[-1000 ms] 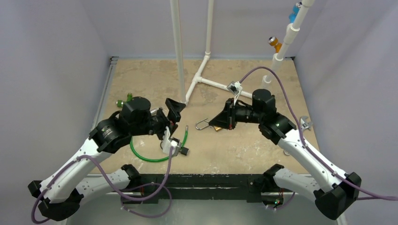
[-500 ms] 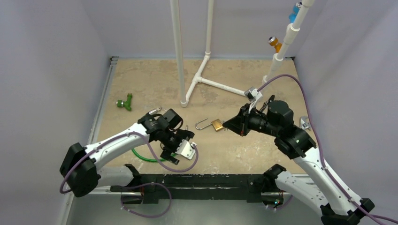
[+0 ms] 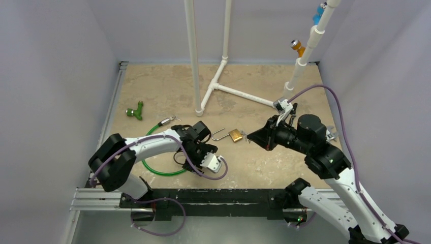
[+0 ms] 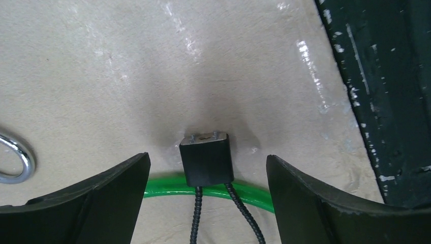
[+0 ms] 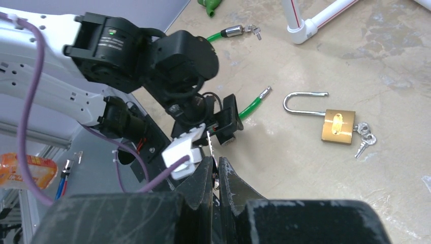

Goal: Unlock with the key
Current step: Pick up the lock from the center of the board.

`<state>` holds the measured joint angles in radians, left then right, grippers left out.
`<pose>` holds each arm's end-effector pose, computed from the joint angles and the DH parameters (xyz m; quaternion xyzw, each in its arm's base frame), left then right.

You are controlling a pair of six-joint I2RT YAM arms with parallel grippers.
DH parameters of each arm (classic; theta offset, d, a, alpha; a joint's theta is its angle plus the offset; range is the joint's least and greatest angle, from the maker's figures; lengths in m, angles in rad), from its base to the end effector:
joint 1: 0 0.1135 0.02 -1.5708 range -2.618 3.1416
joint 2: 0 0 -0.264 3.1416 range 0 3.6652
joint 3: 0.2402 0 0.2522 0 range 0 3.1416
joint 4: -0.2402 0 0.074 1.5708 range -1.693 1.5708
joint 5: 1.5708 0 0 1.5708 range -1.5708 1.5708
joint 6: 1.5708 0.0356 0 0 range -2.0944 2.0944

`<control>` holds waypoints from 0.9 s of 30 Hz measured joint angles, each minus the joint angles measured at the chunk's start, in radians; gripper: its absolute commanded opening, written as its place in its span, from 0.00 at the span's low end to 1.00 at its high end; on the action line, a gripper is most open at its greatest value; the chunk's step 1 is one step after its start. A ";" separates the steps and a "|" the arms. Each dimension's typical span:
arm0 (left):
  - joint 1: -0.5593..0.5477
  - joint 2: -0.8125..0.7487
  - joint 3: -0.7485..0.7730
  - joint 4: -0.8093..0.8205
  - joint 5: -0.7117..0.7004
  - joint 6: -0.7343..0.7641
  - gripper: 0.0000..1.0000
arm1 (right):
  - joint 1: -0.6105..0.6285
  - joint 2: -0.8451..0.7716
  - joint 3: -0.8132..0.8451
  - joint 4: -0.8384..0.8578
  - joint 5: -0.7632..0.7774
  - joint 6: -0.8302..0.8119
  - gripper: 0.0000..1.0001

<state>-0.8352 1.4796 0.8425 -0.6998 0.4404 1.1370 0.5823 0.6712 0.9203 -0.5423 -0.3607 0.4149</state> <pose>0.1586 -0.1979 0.1756 0.8223 0.5137 -0.1974 0.1452 0.1089 0.0867 0.3652 -0.1726 0.7781 0.4070 0.4463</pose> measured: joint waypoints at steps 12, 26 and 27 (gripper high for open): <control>-0.025 0.104 0.039 0.000 -0.115 -0.010 0.17 | 0.000 0.024 0.098 -0.041 0.026 -0.007 0.00; 0.000 -0.135 0.123 -0.090 -0.196 -0.035 0.00 | 0.000 0.119 0.135 -0.040 -0.005 -0.035 0.00; 0.005 -0.170 0.179 -0.115 -0.203 -0.034 0.00 | 0.000 0.137 0.146 -0.040 -0.016 -0.039 0.00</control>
<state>-0.8307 1.3094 1.0218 -0.8150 0.2371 1.1030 0.5823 0.8078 1.0668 -0.5823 -0.3767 0.3759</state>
